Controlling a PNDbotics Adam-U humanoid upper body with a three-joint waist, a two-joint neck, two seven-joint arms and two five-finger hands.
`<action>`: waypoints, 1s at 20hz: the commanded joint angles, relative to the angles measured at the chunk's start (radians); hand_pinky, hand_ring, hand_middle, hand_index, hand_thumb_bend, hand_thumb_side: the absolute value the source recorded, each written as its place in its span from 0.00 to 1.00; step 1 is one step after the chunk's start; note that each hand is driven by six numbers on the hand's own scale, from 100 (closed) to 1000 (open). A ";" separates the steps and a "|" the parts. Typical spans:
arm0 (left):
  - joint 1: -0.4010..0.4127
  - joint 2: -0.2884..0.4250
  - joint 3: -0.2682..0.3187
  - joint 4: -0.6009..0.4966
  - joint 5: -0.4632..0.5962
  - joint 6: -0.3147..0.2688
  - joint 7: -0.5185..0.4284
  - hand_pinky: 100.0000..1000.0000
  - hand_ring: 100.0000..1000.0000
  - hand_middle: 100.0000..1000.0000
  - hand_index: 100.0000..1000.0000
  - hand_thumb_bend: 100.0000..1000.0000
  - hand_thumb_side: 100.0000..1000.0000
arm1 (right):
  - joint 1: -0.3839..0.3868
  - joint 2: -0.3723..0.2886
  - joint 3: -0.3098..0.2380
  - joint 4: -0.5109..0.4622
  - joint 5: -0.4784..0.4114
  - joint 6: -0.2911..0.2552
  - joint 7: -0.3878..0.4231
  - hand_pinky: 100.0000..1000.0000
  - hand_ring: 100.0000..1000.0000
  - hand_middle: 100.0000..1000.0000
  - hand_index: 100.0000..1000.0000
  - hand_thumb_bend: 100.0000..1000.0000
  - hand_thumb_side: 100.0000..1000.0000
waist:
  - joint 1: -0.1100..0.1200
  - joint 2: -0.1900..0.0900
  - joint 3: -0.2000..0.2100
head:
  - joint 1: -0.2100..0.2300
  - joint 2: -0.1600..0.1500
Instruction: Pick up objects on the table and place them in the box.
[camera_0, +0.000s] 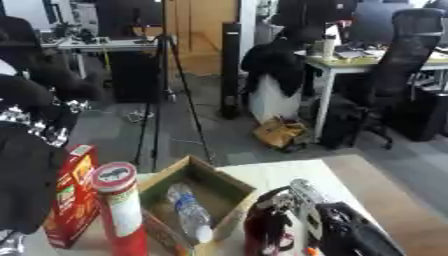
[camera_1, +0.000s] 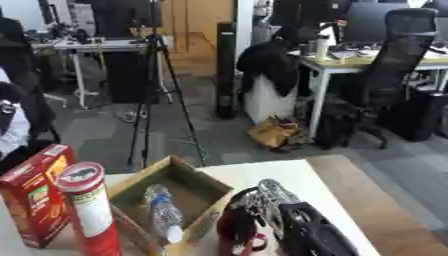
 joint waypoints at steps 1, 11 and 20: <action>-0.016 0.001 0.003 -0.009 -0.001 0.000 0.003 0.97 0.64 0.58 0.57 0.00 0.75 | -0.030 -0.014 -0.009 -0.009 -0.007 0.002 -0.008 0.27 0.71 0.74 0.92 0.55 0.29 | 0.000 -0.015 -0.001 | 0.002 -0.010; -0.016 0.001 0.004 -0.009 -0.001 -0.001 0.005 0.97 0.64 0.58 0.57 0.00 0.75 | -0.037 -0.018 -0.008 -0.019 -0.005 0.009 -0.023 0.22 0.67 0.66 0.85 0.50 0.29 | 0.001 -0.015 -0.003 | 0.002 -0.011; -0.015 0.001 0.004 -0.009 -0.003 -0.002 0.003 0.97 0.64 0.58 0.57 0.00 0.74 | -0.033 -0.016 -0.008 -0.028 -0.013 0.019 -0.032 0.18 0.66 0.65 0.82 0.48 0.28 | 0.004 -0.016 -0.005 | 0.002 -0.011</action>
